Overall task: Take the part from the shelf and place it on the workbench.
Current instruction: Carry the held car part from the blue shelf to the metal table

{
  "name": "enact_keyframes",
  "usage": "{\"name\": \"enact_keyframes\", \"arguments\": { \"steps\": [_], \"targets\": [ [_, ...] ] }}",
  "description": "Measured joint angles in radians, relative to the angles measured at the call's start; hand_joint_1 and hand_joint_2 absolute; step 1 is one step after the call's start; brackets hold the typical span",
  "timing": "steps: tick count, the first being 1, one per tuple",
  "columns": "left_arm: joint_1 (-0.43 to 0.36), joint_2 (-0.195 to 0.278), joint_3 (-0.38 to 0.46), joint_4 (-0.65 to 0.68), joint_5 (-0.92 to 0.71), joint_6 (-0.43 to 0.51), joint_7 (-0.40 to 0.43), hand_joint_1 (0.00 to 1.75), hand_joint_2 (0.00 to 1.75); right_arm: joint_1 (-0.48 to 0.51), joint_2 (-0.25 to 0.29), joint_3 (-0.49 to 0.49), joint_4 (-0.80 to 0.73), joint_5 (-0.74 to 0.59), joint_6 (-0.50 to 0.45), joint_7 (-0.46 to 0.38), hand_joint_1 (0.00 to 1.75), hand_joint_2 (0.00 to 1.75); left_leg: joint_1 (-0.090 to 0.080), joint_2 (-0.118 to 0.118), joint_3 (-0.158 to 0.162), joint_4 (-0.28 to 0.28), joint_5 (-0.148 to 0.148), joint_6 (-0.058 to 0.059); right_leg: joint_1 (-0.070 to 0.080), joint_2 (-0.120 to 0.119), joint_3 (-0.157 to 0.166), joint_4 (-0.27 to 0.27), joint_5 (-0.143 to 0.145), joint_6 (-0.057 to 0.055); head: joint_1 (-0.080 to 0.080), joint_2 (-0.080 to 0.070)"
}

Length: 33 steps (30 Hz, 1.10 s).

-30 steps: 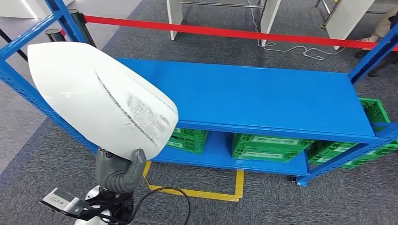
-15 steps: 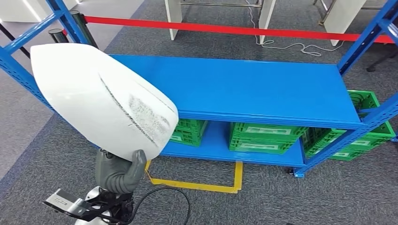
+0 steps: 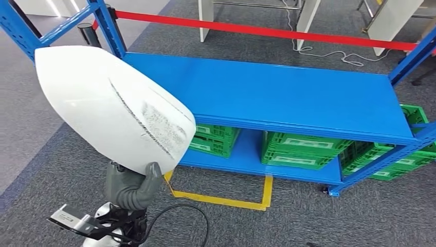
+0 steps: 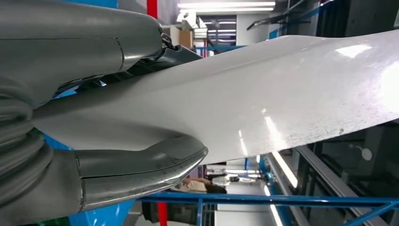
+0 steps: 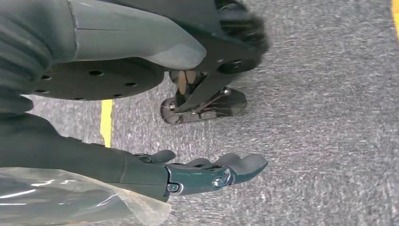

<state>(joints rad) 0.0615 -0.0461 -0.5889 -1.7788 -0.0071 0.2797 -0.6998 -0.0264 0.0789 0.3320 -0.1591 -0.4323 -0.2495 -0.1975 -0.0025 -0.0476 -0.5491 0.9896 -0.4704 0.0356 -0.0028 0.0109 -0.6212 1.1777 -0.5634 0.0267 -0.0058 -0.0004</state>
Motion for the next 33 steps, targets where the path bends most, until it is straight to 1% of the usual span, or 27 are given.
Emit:
{"name": "enact_keyframes", "arguments": {
  "steps": [2,3,4,6,7,8,10,11,12,13,14,15,17,18,19,21,22,24,25,26,27,28,29,30,31,32,33],
  "targets": [
    [-0.002,-0.002,0.001,0.001,0.001,-0.001,0.0,1.75,1.75,0.0,-0.003,0.009,0.0,0.009,-0.001,0.009,0.0,1.75,-0.002,-0.019,-0.004,0.003,0.004,-0.005,-0.002,0.043,0.076,-0.141,0.046,-0.009,0.0,0.0],
    [-0.003,-0.003,0.001,0.001,0.001,-0.001,0.0,1.75,1.75,0.0,-0.004,0.014,0.001,0.014,-0.003,0.014,0.0,1.75,-0.002,-0.028,-0.009,0.005,0.007,-0.01,-0.002,0.059,0.098,-0.18,0.053,-0.012,0.0,0.0],
    [-0.004,-0.004,0.001,0.001,0.002,-0.001,0.0,1.75,1.75,0.0,-0.005,0.019,0.001,0.019,-0.005,0.02,0.0,1.75,0.0,-0.038,-0.015,0.007,0.011,-0.016,-0.002,0.066,0.105,-0.194,0.05,-0.014,-0.001,0.0],
    [-0.004,-0.005,0.002,0.001,0.004,-0.002,0.0,1.75,1.75,0.0,-0.004,0.032,0.001,0.033,-0.009,0.027,0.0,1.75,0.003,-0.055,-0.025,0.01,0.016,-0.028,-0.003,0.046,0.107,-0.197,0.055,-0.019,0.0,0.0],
    [-0.005,-0.005,0.002,0.002,0.006,-0.002,0.0,1.75,1.75,0.0,-0.004,0.038,0.001,0.039,-0.011,0.028,0.0,1.75,0.002,-0.049,-0.032,0.02,0.008,-0.033,-0.005,0.034,0.106,-0.2,0.059,-0.024,-0.002,0.0],
    [-0.006,-0.005,0.002,0.002,0.007,-0.002,0.0,1.75,1.75,0.0,-0.004,0.044,0.001,0.045,-0.013,0.028,0.0,1.75,0.0,-0.032,-0.044,0.047,-0.012,-0.038,-0.006,0.02,0.106,-0.203,0.062,-0.029,-0.005,0.0],
    [-0.009,-0.005,0.002,0.002,0.009,-0.002,0.0,1.75,1.75,0.001,-0.004,0.055,0.001,0.05,-0.014,0.03,0.0,1.75,0.0,0.015,-0.093,0.161,-0.08,-0.047,-0.006,-0.008,0.103,-0.205,0.064,-0.035,-0.011,0.0],
    [-0.01,-0.005,0.002,0.002,0.009,-0.002,0.0,1.75,1.75,0.002,-0.004,0.059,0.001,0.051,-0.015,0.03,0.0,1.75,0.002,0.028,-0.121,0.231,-0.112,-0.051,-0.006,-0.023,0.101,-0.204,0.065,-0.036,-0.013,0.0],
    [-0.01,-0.004,0.002,0.003,0.009,-0.002,0.0,1.75,1.75,0.003,-0.004,0.061,0.001,0.051,-0.015,0.031,0.0,1.75,0.004,0.034,-0.141,0.283,-0.13,-0.055,-0.005,-0.037,0.099,-0.203,0.064,-0.036,-0.013,0.0],
    [-0.009,-0.004,0.002,0.004,0.009,-0.002,0.0,1.75,1.75,0.004,-0.004,0.063,0.001,0.052,-0.015,0.031,0.0,1.75,0.005,0.037,-0.145,0.301,-0.13,-0.057,-0.005,-0.052,0.098,-0.202,0.064,-0.036,-0.013,0.0],
    [-0.009,-0.004,0.002,0.004,0.009,-0.002,0.0,1.75,1.75,0.003,-0.004,0.065,0.001,0.054,-0.016,0.032,0.0,1.75,0.007,0.041,-0.129,0.277,-0.109,-0.057,-0.005,-0.065,0.098,-0.201,0.064,-0.035,-0.014,0.0],
    [-0.009,-0.004,0.002,0.004,0.009,-0.002,0.0,1.75,1.75,0.002,-0.004,0.068,0.001,0.059,-0.019,0.032,0.0,1.75,0.007,0.049,-0.095,0.216,-0.075,-0.057,-0.005,-0.077,0.098,-0.2,0.063,-0.035,-0.014,0.0],
    [-0.011,-0.004,0.002,0.004,0.009,-0.003,0.0,1.75,1.75,-0.002,-0.003,0.079,0.001,0.073,-0.031,0.034,0.0,1.75,0.002,0.094,-0.022,0.072,-0.021,-0.05,-0.001,-0.095,0.099,-0.197,0.06,-0.03,-0.014,0.0],
    [-0.013,-0.005,0.002,0.004,0.009,-0.005,0.001,1.75,1.75,-0.004,-0.002,0.085,0.001,0.082,-0.04,0.038,0.0,1.75,-0.002,0.113,-0.002,0.028,-0.01,-0.044,0.002,-0.104,0.099,-0.195,0.058,-0.026,-0.014,0.0],
    [-0.014,-0.005,0.002,0.004,0.009,-0.008,0.002,1.75,1.75,-0.005,-0.001,0.092,0.001,0.091,-0.047,0.044,0.0,1.75,-0.006,0.124,0.004,0.008,-0.01,-0.038,0.005,-0.113,0.098,-0.194,0.057,-0.023,-0.014,0.0],
    [-0.016,-0.006,0.002,0.004,0.01,-0.012,0.003,1.75,1.75,-0.007,0.003,0.108,0.001,0.108,-0.055,0.054,0.0,1.75,-0.008,0.105,-0.002,0.004,-0.006,-0.025,0.006,-0.133,0.098,-0.193,0.055,-0.013,-0.013,0.0],
    [-0.016,-0.006,0.002,0.004,0.01,-0.013,0.003,1.75,1.75,-0.009,0.004,0.115,0.001,0.113,-0.056,0.057,0.0,1.75,-0.006,0.094,-0.004,0.001,-0.002,-0.018,0.004,-0.126,0.095,-0.187,0.048,-0.007,-0.013,0.0],
    [-0.02,-0.009,0.003,0.005,0.01,-0.015,0.003,1.75,1.75,-0.011,0.006,0.126,0.001,0.118,-0.056,0.059,0.0,1.75,-0.001,0.072,-0.005,-0.004,0.006,-0.005,0.0,-0.075,0.066,-0.125,0.005,0.002,-0.009,0.0],
    [-0.021,-0.011,0.003,0.005,0.01,-0.015,0.003,1.75,1.75,-0.01,0.006,0.13,0.001,0.119,-0.056,0.061,0.0,1.75,0.0,0.062,-0.008,-0.004,0.008,-0.001,-0.002,-0.043,0.037,-0.06,-0.028,0.005,-0.007,0.0],
    [-0.022,-0.012,0.003,0.005,0.01,-0.015,0.003,1.75,1.75,-0.009,0.006,0.134,0.001,0.12,-0.056,0.062,0.0,1.75,0.0,0.049,-0.011,-0.003,0.01,0.002,-0.003,-0.024,0.002,0.015,-0.061,0.006,-0.006,0.0],
    [-0.022,-0.013,0.004,0.006,0.01,-0.015,0.003,1.75,1.75,-0.007,0.006,0.137,0.001,0.12,-0.055,0.063,0.0,1.75,0.0,0.035,-0.013,-0.003,0.011,0.003,-0.003,-0.016,-0.029,0.077,-0.081,0.007,-0.005,0.0],
    [-0.022,-0.013,0.004,0.008,0.01,-0.015,0.003,1.75,1.75,-0.005,0.006,0.139,0.001,0.12,-0.055,0.064,0.0,1.75,-0.001,0.021,-0.014,-0.001,0.012,0.004,-0.004,-0.013,-0.046,0.109,-0.083,0.007,-0.005,0.0],
    [-0.021,-0.013,0.004,0.009,0.01,-0.015,0.003,1.75,1.75,-0.004,0.006,0.141,0.001,0.12,-0.055,0.064,0.0,1.75,-0.001,0.007,-0.015,0.0,0.013,0.003,-0.004,-0.012,-0.043,0.097,-0.063,0.007,-0.005,0.0],
    [-0.021,-0.013,0.004,0.01,0.01,-0.015,0.003,1.75,1.75,-0.004,0.006,0.143,0.001,0.12,-0.055,0.064,0.0,1.75,-0.001,-0.007,-0.014,0.002,0.013,0.002,-0.006,-0.007,-0.021,0.045,-0.027,0.005,-0.006,0.0],
    [-0.021,-0.013,0.005,0.011,0.01,-0.015,0.003,1.75,1.75,-0.005,0.006,0.145,0.001,0.12,-0.055,0.064,0.0,1.75,0.0,-0.021,-0.015,0.004,0.013,0.0,-0.009,0.01,0.012,-0.029,0.012,0.004,-0.005,0.0],
    [-0.022,-0.013,0.005,0.011,0.01,-0.015,0.003,1.75,1.75,-0.005,0.006,0.145,0.001,0.12,-0.055,0.063,0.0,1.75,-0.001,-0.033,-0.017,0.007,0.013,-0.004,-0.012,0.034,0.044,-0.099,0.038,0.003,-0.005,0.0],
    [-0.023,-0.013,0.005,0.011,0.01,-0.015,0.003,1.75,1.75,-0.006,0.006,0.146,0.001,0.12,-0.055,0.062,0.0,1.75,-0.001,-0.045,-0.022,0.01,0.014,-0.009,-0.015,0.055,0.069,-0.15,0.053,0.002,-0.006,0.0]
  ]
}}
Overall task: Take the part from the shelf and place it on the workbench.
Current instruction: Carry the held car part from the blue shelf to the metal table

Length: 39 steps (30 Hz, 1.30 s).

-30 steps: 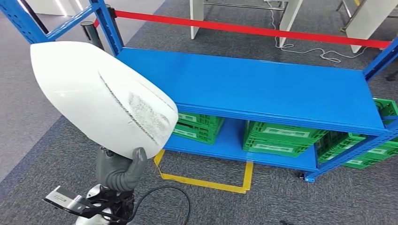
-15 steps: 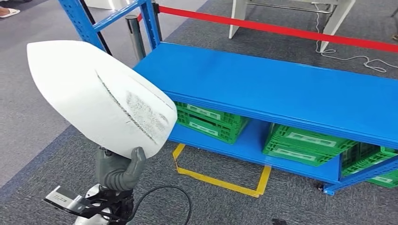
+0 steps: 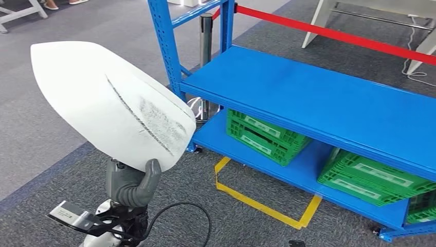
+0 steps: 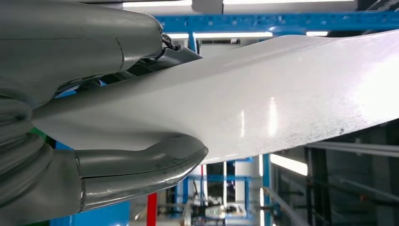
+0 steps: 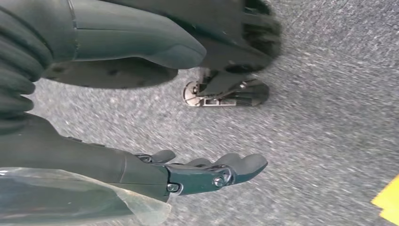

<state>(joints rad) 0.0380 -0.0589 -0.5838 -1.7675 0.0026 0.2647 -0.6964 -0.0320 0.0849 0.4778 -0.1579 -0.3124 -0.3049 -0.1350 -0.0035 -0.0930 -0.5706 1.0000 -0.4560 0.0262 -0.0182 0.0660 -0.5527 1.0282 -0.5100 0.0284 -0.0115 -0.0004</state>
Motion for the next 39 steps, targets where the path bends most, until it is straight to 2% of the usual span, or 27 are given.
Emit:
{"name": "enact_keyframes", "arguments": {
  "steps": [1,2,3,4,6,8,9,10,11,13,15,16,17,19,21,23,25,26,27,28,29,30,32,34,35,37,39],
  "targets": [
    [-0.001,0.0,0.0,0.0,0.0,0.0,0.0,1.75,1.75,0.0,0.0,0.001,0.0,-0.001,0.0,-0.001,0.0,1.75,0.001,-0.011,-0.006,0.002,0.002,-0.006,-0.001,0.015,0.012,-0.024,0.003,-0.001,0.0,0.0],
    [-0.002,0.0,0.0,0.0,0.0,0.0,0.001,1.75,1.75,0.0,0.0,0.002,0.0,-0.001,0.001,-0.001,0.0,1.75,0.003,-0.022,-0.012,0.004,0.006,-0.014,0.0,0.015,0.016,-0.028,0.0,-0.003,-0.001,0.0],
    [-0.002,0.0,0.001,0.001,0.0,0.0,0.002,1.75,1.75,0.0,0.001,0.004,0.0,-0.002,0.001,-0.002,0.0,1.75,0.004,-0.034,-0.016,0.004,0.009,-0.02,0.0,0.004,0.017,-0.028,0.002,-0.007,-0.001,0.0],
    [-0.001,0.0,0.001,0.001,-0.001,0.0,0.002,1.75,1.75,0.0,0.002,0.005,0.0,-0.002,0.001,-0.002,0.0,1.75,0.004,-0.03,-0.021,0.008,0.007,-0.026,0.0,-0.009,0.017,-0.029,0.005,-0.012,-0.001,0.0],
    [-0.003,0.0,0.001,0.001,-0.001,0.0,0.002,1.75,1.75,-0.001,0.004,0.007,0.0,-0.002,0.001,-0.003,0.0,1.75,0.001,0.013,-0.045,0.06,-0.028,-0.035,-0.002,-0.037,0.017,-0.033,0.009,-0.025,-0.01,0.0],
    [-0.004,0.0,0.001,0.002,-0.001,0.001,0.003,1.75,1.75,0.001,0.005,0.007,0.0,-0.002,0.001,-0.004,0.0,1.75,0.002,0.068,-0.1,0.188,-0.098,-0.044,-0.001,-0.067,0.016,-0.034,0.008,-0.032,-0.019,0.0],
    [-0.004,0.0,0.001,0.002,-0.002,0.002,0.003,1.75,1.75,0.003,0.005,0.007,0.0,-0.002,0.002,-0.004,0.0,1.75,0.004,0.079,-0.127,0.253,-0.125,-0.046,0.0,-0.083,0.015,-0.034,0.008,-0.033,-0.019,0.0],
    [-0.003,0.0,0.001,0.003,-0.002,0.002,0.004,1.75,1.75,0.004,0.005,0.008,0.0,-0.001,0.002,-0.004,0.0,1.75,0.006,0.083,-0.142,0.294,-0.136,-0.048,0.001,-0.099,0.015,-0.034,0.007,-0.033,-0.02,0.0],
    [-0.002,0.0,0.001,0.004,-0.002,0.003,0.005,1.75,1.75,0.003,0.005,0.008,0.0,0.0,0.002,-0.004,0.0,1.75,0.006,0.085,-0.139,0.295,-0.127,-0.048,0.002,-0.113,0.015,-0.034,0.007,-0.033,-0.02,0.0],
    [-0.002,0.0,0.001,0.004,-0.004,0.004,0.009,1.75,1.75,0.001,0.006,0.009,0.0,0.001,0.002,-0.005,0.0,1.75,0.005,0.104,-0.077,0.185,-0.065,-0.042,0.003,-0.137,0.018,-0.034,0.005,-0.031,-0.02,0.0],
    [-0.004,0.0,0.001,0.004,-0.008,0.004,0.013,1.75,1.75,-0.001,0.008,0.01,0.0,0.001,0.002,-0.005,0.0,1.75,-0.004,0.158,-0.008,0.052,-0.022,-0.031,0.008,-0.156,0.021,-0.032,0.002,-0.026,-0.02,0.0],
    [-0.005,-0.001,0.001,0.004,-0.01,0.004,0.014,1.75,1.75,-0.001,0.008,0.012,0.0,0.001,0.002,-0.005,0.0,1.75,-0.009,0.177,0.007,0.018,-0.017,-0.025,0.011,-0.166,0.022,-0.032,0.0,-0.022,-0.02,0.0],
    [-0.006,-0.001,0.001,0.004,-0.011,0.005,0.014,1.75,1.75,-0.001,0.008,0.013,0.0,0.001,0.002,-0.004,0.0,1.75,-0.013,0.183,0.009,0.006,-0.02,-0.021,0.014,-0.178,0.022,-0.031,-0.001,-0.017,-0.019,0.0],
    [-0.004,-0.001,0.001,0.004,-0.012,0.005,0.014,1.75,1.75,-0.003,0.008,0.015,0.0,0.001,0.002,-0.002,0.0,1.75,-0.012,0.158,0.004,0.001,-0.015,-0.011,0.014,-0.194,0.023,-0.031,-0.006,-0.007,-0.02,0.0],
    [-0.005,-0.002,0.002,0.004,-0.012,0.006,0.014,1.75,1.75,-0.005,0.008,0.016,0.0,0.001,0.002,-0.001,0.0,1.75,-0.005,0.133,0.003,-0.005,-0.008,0.001,0.01,-0.151,0.007,0.007,-0.036,0.003,-0.017,0.0],
    [-0.006,-0.002,0.002,0.005,-0.012,0.006,0.014,1.75,1.75,-0.003,0.008,0.016,0.0,0.002,0.003,0.0,0.0,1.75,-0.002,0.107,0.002,-0.007,-0.004,0.009,0.007,-0.087,-0.048,0.124,-0.096,0.009,-0.011,0.0],
    [-0.005,-0.002,0.002,0.006,-0.012,0.006,0.014,1.75,1.75,0.002,0.008,0.017,0.0,0.003,0.003,0.002,0.0,1.75,-0.003,0.078,0.0,-0.006,-0.003,0.012,0.007,-0.069,-0.108,0.238,-0.133,0.01,-0.01,0.0],
    [-0.004,-0.002,0.002,0.007,-0.012,0.006,0.014,1.75,1.75,0.004,0.008,0.018,0.0,0.004,0.003,0.002,0.0,1.75,-0.003,0.063,0.0,-0.006,-0.003,0.012,0.007,-0.068,-0.118,0.249,-0.123,0.009,-0.01,0.0],
    [-0.004,-0.002,0.002,0.008,-0.012,0.006,0.014,1.75,1.75,0.004,0.008,0.018,0.0,0.004,0.002,0.001,0.0,1.75,-0.004,0.047,0.001,-0.005,-0.003,0.012,0.007,-0.065,-0.109,0.22,-0.095,0.008,-0.01,0.0],
    [-0.003,-0.002,0.002,0.008,-0.012,0.006,0.014,1.75,1.75,0.003,0.008,0.019,0.0,0.004,0.002,0.0,0.0,1.75,-0.003,0.033,0.002,-0.004,-0.003,0.011,0.006,-0.057,-0.084,0.159,-0.055,0.006,-0.01,0.0],
    [-0.003,-0.002,0.002,0.008,-0.012,0.006,0.014,1.75,1.75,0.001,0.008,0.019,0.0,0.004,0.002,-0.001,0.0,1.75,-0.002,0.021,0.002,-0.002,-0.004,0.009,0.004,-0.036,-0.053,0.091,-0.023,0.003,-0.01,0.0],
    [-0.004,-0.002,0.003,0.008,-0.012,0.006,0.014,1.75,1.75,0.001,0.008,0.02,0.0,0.004,0.002,-0.001,0.0,1.75,-0.002,0.009,0.0,0.002,-0.005,0.006,0.001,-0.01,-0.025,0.032,-0.002,0.001,-0.01,0.0],
    [-0.005,-0.002,0.003,0.008,-0.012,0.006,0.014,1.75,1.75,0.0,0.008,0.021,0.0,0.005,0.002,-0.001,0.0,1.75,0.001,-0.011,-0.009,0.008,-0.003,-0.005,-0.001,0.024,0.002,-0.019,0.004,-0.002,-0.011,0.0],
    [-0.004,-0.002,0.003,0.008,-0.012,0.007,0.014,1.75,1.75,0.001,0.009,0.022,0.0,0.004,0.002,-0.001,0.0,1.75,0.005,-0.032,-0.017,0.008,0.001,-0.018,0.002,0.011,0.007,-0.024,0.005,-0.008,-0.011,0.0],
    [-0.003,-0.002,0.003,0.008,-0.012,0.007,0.014,1.75,1.75,0.001,0.009,0.022,0.0,0.004,0.002,-0.001,0.0,1.75,0.005,-0.027,-0.02,0.012,-0.002,-0.024,0.001,-0.001,0.009,-0.027,0.007,-0.013,-0.011,0.0],
    [-0.005,-0.001,0.003,0.008,-0.012,0.009,0.014,1.75,1.75,0.0,0.011,0.022,0.0,0.004,0.002,0.0,0.0,1.75,0.002,0.017,-0.046,0.068,-0.038,-0.036,-0.002,-0.028,0.014,-0.033,0.009,-0.025,-0.02,0.0],
    [-0.006,0.0,0.002,0.008,-0.012,0.009,0.014,1.75,1.75,0.001,0.011,0.023,0.0,0.005,0.002,0.004,0.0,1.75,0.003,0.069,-0.106,0.198,-0.102,-0.045,0.0,-0.059,0.016,-0.034,0.006,-0.032,-0.029,0.0]
  ]
}}
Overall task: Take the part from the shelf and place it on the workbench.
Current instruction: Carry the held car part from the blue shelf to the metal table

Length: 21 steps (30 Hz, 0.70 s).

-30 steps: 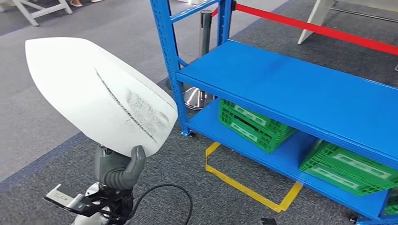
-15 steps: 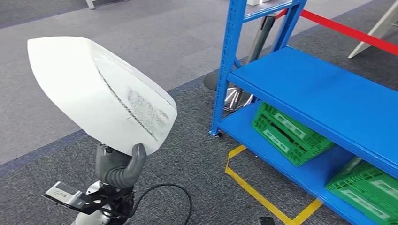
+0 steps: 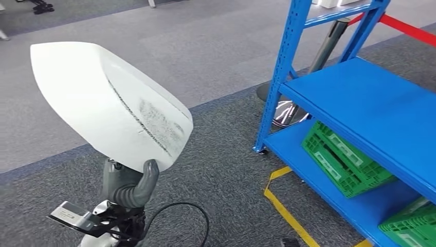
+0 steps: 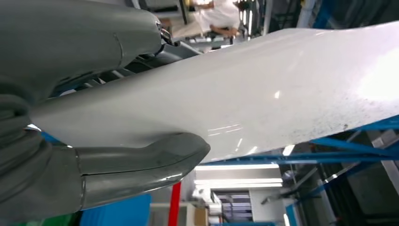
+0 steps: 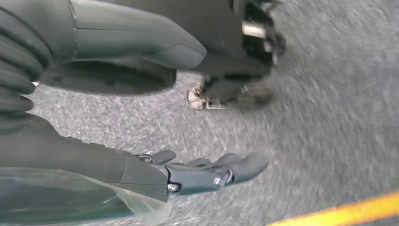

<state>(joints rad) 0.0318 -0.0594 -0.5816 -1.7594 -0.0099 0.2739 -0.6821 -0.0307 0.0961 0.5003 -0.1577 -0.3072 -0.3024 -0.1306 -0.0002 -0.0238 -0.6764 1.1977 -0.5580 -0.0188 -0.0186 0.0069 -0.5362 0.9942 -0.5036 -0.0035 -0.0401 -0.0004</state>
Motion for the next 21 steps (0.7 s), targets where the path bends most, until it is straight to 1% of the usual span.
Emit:
{"name": "enact_keyframes", "arguments": {
  "steps": [1,2,3,4,5,6,7,8,9,10,11,12,13,14,15,16,17,18,19,20,21],
  "targets": [
    [0.001,0.0,0.0,0.0,0.0,0.0,0.0,1.75,1.75,0.001,0.0,0.0,0.0,0.001,0.001,0.002,0.0,1.75,0.002,0.01,-0.029,0.062,-0.023,-0.003,0.001,-0.016,0.001,0.0,-0.002,-0.001,-0.001,0.0],
    [0.002,0.0,0.0,0.0,0.0,0.0,0.0,1.75,1.75,0.003,0.0,0.0,0.0,0.002,0.001,0.004,0.0,1.75,0.004,0.014,-0.046,0.096,-0.028,-0.005,0.001,-0.031,0.002,0.001,-0.004,-0.002,-0.001,0.0],
    [0.003,0.001,0.0,0.0,0.0,0.001,0.0,1.75,1.75,0.002,0.0,0.0,0.0,0.004,0.001,0.004,0.0,1.75,0.006,0.016,-0.044,0.091,-0.013,-0.005,0.001,-0.045,0.003,0.001,-0.006,-0.001,-0.001,0.0],
    [0.004,0.001,0.0,0.0,0.0,0.001,0.0,1.75,1.75,0.001,0.0,0.001,0.001,0.006,0.001,0.005,0.0,1.75,0.006,0.022,-0.021,0.046,0.02,-0.003,0.001,-0.058,0.007,0.001,-0.009,0.0,-0.001,0.0],
    [0.004,0.0,0.0,0.0,0.001,0.002,0.0,1.75,1.75,0.0,0.0,0.001,0.001,0.007,0.001,0.005,0.0,1.75,0.005,0.038,0.014,-0.024,0.059,0.001,0.002,-0.07,0.012,0.001,-0.012,0.003,-0.001,0.0],
    [0.004,0.0,0.0,0.0,0.001,0.001,0.0,1.75,1.75,-0.001,0.0,0.002,0.001,0.008,0.0,0.006,0.0,1.75,0.0,0.063,0.049,-0.093,0.087,0.006,0.004,-0.08,0.017,0.002,-0.016,0.007,-0.001,0.0],
    [0.003,0.0,0.0,0.0,0.001,0.001,0.0,1.75,1.75,-0.002,0.001,0.002,0.001,0.008,0.0,0.008,0.0,1.75,-0.005,0.084,0.076,-0.147,0.103,0.013,0.007,-0.09,0.02,0.002,-0.02,0.011,-0.001,0.0],
    [0.003,0.0,0.0,0.0,0.001,0.0,0.0,1.75,1.75,-0.002,0.001,0.002,0.001,0.008,0.0,0.01,0.0,1.75,-0.01,0.1,0.088,-0.175,0.106,0.018,0.01,-0.1,0.022,0.003,-0.024,0.015,0.0,0.0],
    [0.004,-0.001,0.0,0.0,0.001,0.0,0.0,1.75,1.75,-0.002,0.002,0.002,0.001,0.008,0.0,0.013,0.0,1.75,-0.013,0.101,0.089,-0.182,0.1,0.022,0.013,-0.11,0.023,0.003,-0.026,0.02,0.0,0.0],
    [0.005,-0.001,0.0,0.0,0.001,0.0,0.0,1.75,1.75,-0.003,0.002,0.004,0.001,0.008,0.0,0.016,0.0,1.75,-0.012,0.09,0.087,-0.186,0.1,0.026,0.014,-0.122,0.025,0.002,-0.028,0.024,0.0,0.0],
    [0.007,-0.001,0.0,0.0,0.001,0.0,0.0,1.75,1.75,-0.003,0.002,0.005,0.001,0.008,0.0,0.017,0.0,1.75,-0.01,0.078,0.088,-0.189,0.102,0.031,0.013,-0.124,0.027,0.004,-0.034,0.03,0.001,0.0],
    [0.007,-0.001,0.001,0.0,0.001,0.0,0.0,1.75,1.75,-0.004,0.002,0.007,0.001,0.008,0.0,0.017,0.0,1.75,-0.007,0.066,0.089,-0.192,0.104,0.036,0.012,-0.109,0.024,0.015,-0.045,0.035,0.002,0.0],
    [0.006,-0.002,0.001,0.0,0.001,0.0,0.0,1.75,1.75,-0.005,0.002,0.009,0.001,0.008,0.0,0.017,0.0,1.75,-0.004,0.055,0.091,-0.196,0.106,0.042,0.01,-0.084,0.011,0.046,-0.066,0.04,0.005,0.0],
    [0.006,-0.002,0.001,0.0,0.001,0.0,0.0,1.75,1.75,-0.005,0.002,0.01,0.001,0.008,0.001,0.016,0.0,1.75,-0.001,0.044,0.093,-0.198,0.108,0.046,0.008,-0.052,-0.016,0.1,-0.095,0.043,0.008,0.0],
    [0.005,-0.002,0.001,0.0,0.001,-0.001,0.0,1.75,1.75,-0.004,0.002,0.01,0.001,0.008,0.002,0.014,0.0,1.75,0.0,0.033,0.092,-0.198,0.109,0.049,0.008,-0.027,-0.051,0.17,-0.126,0.044,0.011,0.0],
    [0.005,-0.002,0.001,0.001,0.0,-0.002,0.0,1.75,1.75,-0.002,0.002,0.011,0.001,0.009,0.003,0.013,0.0,1.75,-0.001,0.019,0.091,-0.198,0.109,0.051,0.007,-0.015,-0.089,0.24,-0.149,0.045,0.012,0.0],
    [0.006,-0.002,0.001,0.001,0.0,-0.003,0.0,1.75,1.75,0.0,0.002,0.011,0.001,0.01,0.004,0.012,0.0,1.75,-0.001,0.005,0.092,-0.197,0.109,0.051,0.007,-0.01,-0.118,0.286,-0.156,0.046,0.013,0.0],
    [0.006,-0.002,0.001,0.001,0.0,-0.004,0.0,1.75,1.75,0.002,0.002,0.012,0.001,0.011,0.006,0.01,0.0,1.75,-0.001,-0.009,0.092,-0.197,0.109,0.051,0.007,-0.008,-0.13,0.294,-0.142,0.046,0.013,0.0],
    [0.006,-0.001,0.001,0.001,0.0,-0.006,0.0,1.75,1.75,0.002,0.002,0.014,0.001,0.012,0.006,0.008,0.0,1.75,0.0,-0.023,0.093,-0.196,0.108,0.05,0.006,-0.006,-0.122,0.263,-0.109,0.046,0.013,0.0],
    [0.007,-0.001,0.001,0.002,0.0,-0.007,0.0,1.75,1.75,0.002,0.002,0.015,0.001,0.012,0.006,0.007,0.0,1.75,0.001,-0.036,0.094,-0.194,0.107,0.049,0.004,0.005,-0.098,0.197,-0.064,0.046,0.013,0.0],
    [0.006,-0.001,0.001,0.002,0.0,-0.007,0.001,1.75,1.75,0.001,0.002,0.016,0.001,0.012,0.006,0.006,0.0,1.75,0.0,-0.048,0.093,-0.19,0.106,0.045,0.001,0.029,-0.07,0.127,-0.031,0.045,0.013,0.0]
  ]
}}
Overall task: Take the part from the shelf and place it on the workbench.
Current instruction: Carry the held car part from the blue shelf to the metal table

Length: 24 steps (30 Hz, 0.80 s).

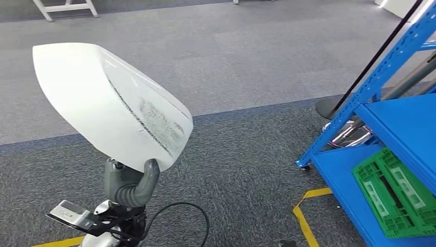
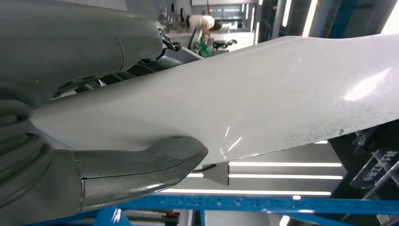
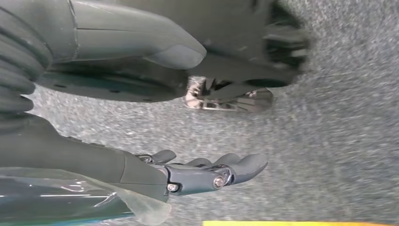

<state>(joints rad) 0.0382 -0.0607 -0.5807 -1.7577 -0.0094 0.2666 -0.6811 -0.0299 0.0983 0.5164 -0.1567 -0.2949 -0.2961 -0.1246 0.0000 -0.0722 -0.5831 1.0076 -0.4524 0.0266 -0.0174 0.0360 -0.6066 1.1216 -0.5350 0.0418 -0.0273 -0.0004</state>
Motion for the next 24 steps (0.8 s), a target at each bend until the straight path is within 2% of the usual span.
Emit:
{"name": "enact_keyframes", "arguments": {
  "steps": [1,2,3,5,6,7,9,10,11,12,13,14,16,17,18,20,21,22,24],
  "targets": [
    [0.0,0.0,0.0,0.0,0.0,-0.001,0.001,1.75,1.75,-0.001,0.0,0.001,0.0,-0.001,0.0,0.0,0.0,1.75,0.0,-0.012,-0.004,0.005,-0.002,-0.005,-0.004,0.023,0.026,-0.057,0.021,-0.002,0.0,0.0],
    [0.0,0.0,0.0,0.0,0.0,-0.001,0.002,1.75,1.75,-0.002,0.0,0.001,0.0,-0.002,0.0,0.001,0.0,1.75,0.0,-0.023,-0.009,0.008,-0.002,-0.01,-0.005,0.043,0.042,-0.092,0.028,-0.005,-0.001,0.0],
    [0.001,0.0,0.0,0.0,0.001,-0.002,0.002,1.75,1.75,-0.002,0.0,0.001,0.001,-0.004,0.0,0.002,0.0,1.75,0.001,-0.033,-0.013,0.01,0.0,-0.017,-0.005,0.051,0.048,-0.101,0.024,-0.01,-0.001,0.0],
    [0.004,0.0,0.0,0.0,0.0,-0.002,0.003,1.75,1.75,-0.001,0.001,0.001,0.001,-0.005,0.001,0.004,0.0,1.75,0.004,-0.047,-0.019,0.01,0.003,-0.029,-0.005,0.03,0.053,-0.106,0.027,-0.023,-0.001,0.0],
    [0.005,0.001,0.0,0.0,0.0,-0.001,0.002,1.75,1.75,-0.001,0.001,0.001,0.001,-0.004,0.002,0.007,0.0,1.75,0.003,-0.033,-0.023,0.02,-0.003,-0.035,-0.006,0.019,0.055,-0.108,0.029,-0.03,-0.004,0.0],
    [0.005,0.001,0.0,0.0,-0.001,0.0,0.002,1.75,1.75,-0.001,0.002,0.001,0.001,-0.002,0.004,0.01,0.0,1.75,0.002,-0.009,-0.035,0.047,-0.021,-0.041,-0.007,0.005,0.058,-0.111,0.03,-0.036,-0.009,0.0],
    [0.006,0.002,0.0,0.0,-0.002,0.002,0.002,1.75,1.75,0.0,0.003,0.002,0.001,0.001,0.008,0.018,0.0,1.75,0.002,0.047,-0.086,0.163,-0.084,-0.052,-0.005,-0.023,0.062,-0.113,0.027,-0.045,-0.019,0.0],
    [0.006,0.002,-0.001,0.0,-0.002,0.002,0.002,1.75,1.75,0.001,0.003,0.003,0.002,0.002,0.01,0.02,0.0,1.75,0.004,0.058,-0.118,0.232,-0.114,-0.056,-0.004,-0.038,0.063,-0.113,0.026,-0.047,-0.021,0.0],
    [0.008,0.002,-0.001,0.0,-0.002,0.002,0.002,1.75,1.75,0.002,0.003,0.004,0.002,0.002,0.01,0.022,0.0,1.75,0.006,0.063,-0.141,0.282,-0.13,-0.058,-0.003,-0.053,0.064,-0.113,0.024,-0.047,-0.021,0.0],
    [0.009,0.003,0.0,0.0,-0.001,0.002,0.002,1.75,1.75,0.002,0.003,0.004,0.002,0.002,0.01,0.022,0.0,1.75,0.007,0.064,-0.146,0.296,-0.125,-0.058,-0.002,-0.067,0.065,-0.113,0.022,-0.047,-0.021,0.0],
    [0.01,0.003,0.0,0.0,-0.001,0.002,0.002,1.75,1.75,0.001,0.003,0.005,0.002,0.002,0.011,0.023,0.0,1.75,0.007,0.067,-0.132,0.27,-0.102,-0.057,-0.001,-0.08,0.068,-0.113,0.02,-0.047,-0.021,0.0],
    [0.01,0.003,0.0,0.0,-0.001,0.002,0.002,1.75,1.75,0.0,0.003,0.006,0.003,0.002,0.011,0.023,0.0,1.75,0.006,0.075,-0.099,0.207,-0.066,-0.053,0.0,-0.092,0.072,-0.113,0.017,-0.045,-0.021,0.0],
    [0.01,0.003,0.0,0.0,-0.001,0.002,0.002,1.75,1.75,-0.002,0.003,0.008,0.003,0.002,0.011,0.023,0.0,1.75,-0.003,0.119,-0.029,0.071,-0.016,-0.038,0.004,-0.111,0.08,-0.113,0.011,-0.04,-0.021,0.0],
    [0.009,0.003,0.0,0.0,-0.002,0.002,0.002,1.75,1.75,-0.002,0.003,0.009,0.003,0.003,0.011,0.023,0.0,1.75,-0.009,0.136,-0.009,0.03,-0.006,-0.031,0.007,-0.12,0.083,-0.112,0.008,-0.036,-0.02,0.0],
    [0.009,0.002,0.0,0.0,-0.002,0.002,0.002,1.75,1.75,-0.002,0.003,0.009,0.003,0.002,0.011,0.022,0.0,1.75,-0.013,0.145,-0.003,0.015,-0.008,-0.026,0.009,-0.129,0.084,-0.113,0.006,-0.032,-0.02,0.0],
    [0.011,0.002,0.0,0.0,-0.002,0.002,0.002,1.75,1.75,-0.003,0.003,0.009,0.003,0.0,0.01,0.017,0.0,1.75,-0.013,0.125,-0.005,0.009,-0.006,-0.017,0.011,-0.145,0.089,-0.117,0.002,-0.021,-0.02,0.0],
    [0.011,0.002,0.0,0.0,-0.002,0.002,0.002,1.75,1.75,-0.004,0.003,0.009,0.003,0.0,0.009,0.012,0.0,1.75,-0.01,0.115,-0.004,0.004,-0.003,-0.012,0.009,-0.135,0.089,-0.113,-0.005,-0.016,-0.019,0.0],
    [0.011,0.002,0.0,0.0,-0.001,0.001,0.002,1.75,1.75,-0.005,0.003,0.009,0.003,-0.001,0.008,0.009,0.0,1.75,-0.006,0.104,-0.002,-0.001,0.0,-0.006,0.008,-0.114,0.081,-0.094,-0.02,-0.011,-0.018,0.0],
    [0.01,0.001,0.001,0.0,-0.001,-0.003,0.002,1.75,1.75,-0.004,0.003,0.009,0.003,-0.001,0.005,0.002,0.0,1.75,-0.002,0.085,-0.001,-0.006,0.003,0.002,0.005,-0.059,0.031,0.01,-0.076,-0.006,-0.014,0.0]
  ]
}}
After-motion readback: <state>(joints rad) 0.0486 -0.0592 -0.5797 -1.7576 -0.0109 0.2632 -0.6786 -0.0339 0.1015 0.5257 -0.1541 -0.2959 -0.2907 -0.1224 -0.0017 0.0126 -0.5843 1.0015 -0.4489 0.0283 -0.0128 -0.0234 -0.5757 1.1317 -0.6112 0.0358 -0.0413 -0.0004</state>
